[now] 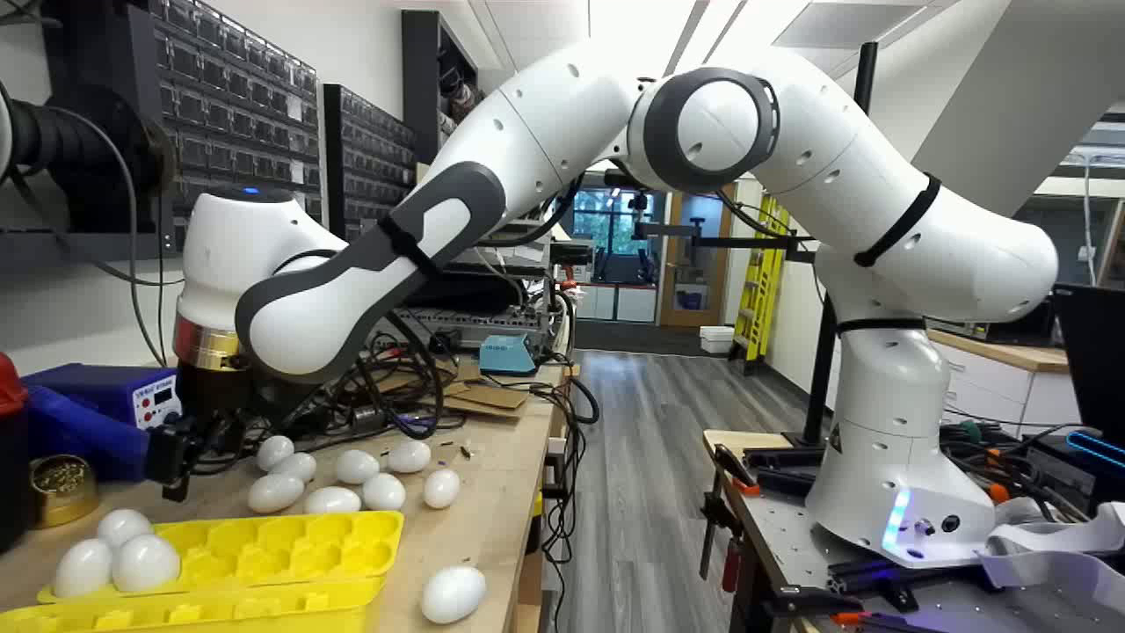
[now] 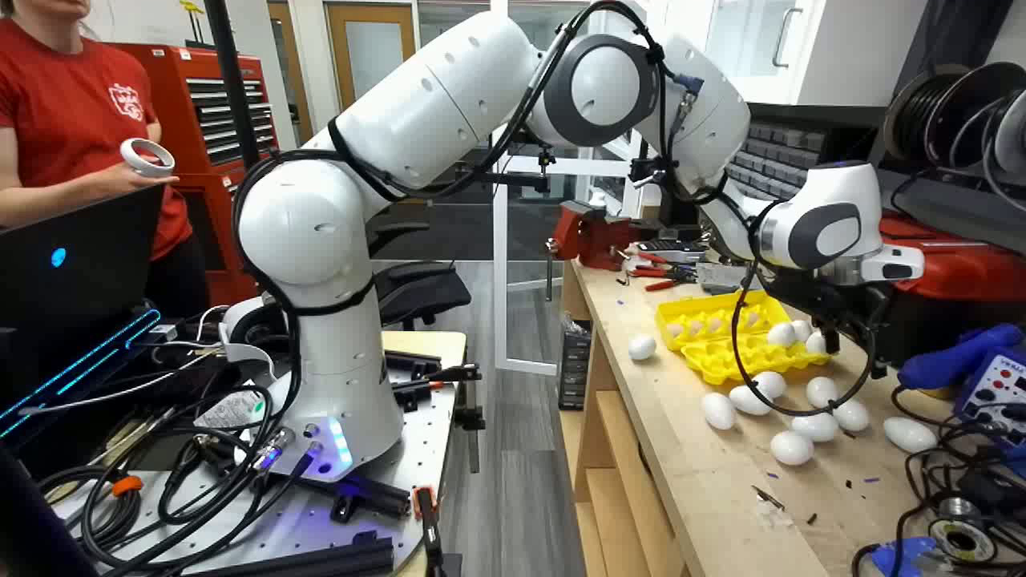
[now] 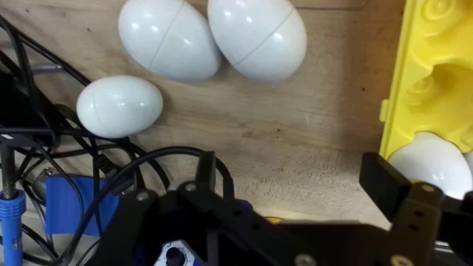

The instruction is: Put the second egg from the second row of the egg tray on the table

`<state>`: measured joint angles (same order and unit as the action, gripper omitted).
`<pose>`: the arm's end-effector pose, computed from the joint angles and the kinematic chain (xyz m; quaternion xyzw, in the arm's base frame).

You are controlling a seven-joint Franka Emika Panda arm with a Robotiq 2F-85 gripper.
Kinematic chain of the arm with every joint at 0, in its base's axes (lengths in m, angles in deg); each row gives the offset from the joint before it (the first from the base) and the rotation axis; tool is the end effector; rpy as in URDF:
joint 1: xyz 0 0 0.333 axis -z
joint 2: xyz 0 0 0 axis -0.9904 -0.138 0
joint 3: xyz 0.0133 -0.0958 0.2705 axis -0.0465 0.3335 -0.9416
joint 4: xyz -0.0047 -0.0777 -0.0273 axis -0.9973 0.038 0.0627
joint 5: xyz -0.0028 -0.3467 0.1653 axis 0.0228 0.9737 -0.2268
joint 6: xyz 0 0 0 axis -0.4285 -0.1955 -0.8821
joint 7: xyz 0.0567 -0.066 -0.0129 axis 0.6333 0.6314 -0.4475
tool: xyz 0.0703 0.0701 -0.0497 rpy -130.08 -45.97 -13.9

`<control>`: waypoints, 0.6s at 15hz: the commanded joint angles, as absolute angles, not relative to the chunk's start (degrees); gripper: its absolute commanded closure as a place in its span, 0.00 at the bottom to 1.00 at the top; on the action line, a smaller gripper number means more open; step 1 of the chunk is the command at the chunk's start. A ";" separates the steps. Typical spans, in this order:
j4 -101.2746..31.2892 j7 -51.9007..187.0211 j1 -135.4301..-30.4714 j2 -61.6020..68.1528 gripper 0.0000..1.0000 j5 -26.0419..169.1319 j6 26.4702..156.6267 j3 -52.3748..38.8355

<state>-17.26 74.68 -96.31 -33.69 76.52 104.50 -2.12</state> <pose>0.7391 0.1040 0.2007 0.9795 0.0387 0.1838 0.0733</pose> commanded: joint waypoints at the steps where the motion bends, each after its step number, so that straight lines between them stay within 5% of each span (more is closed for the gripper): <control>1: -17.14 75.11 -95.81 -33.67 0.00 77.37 104.35 -2.80; 9: -17.76 75.07 -95.80 -33.06 0.00 77.34 104.36 -3.02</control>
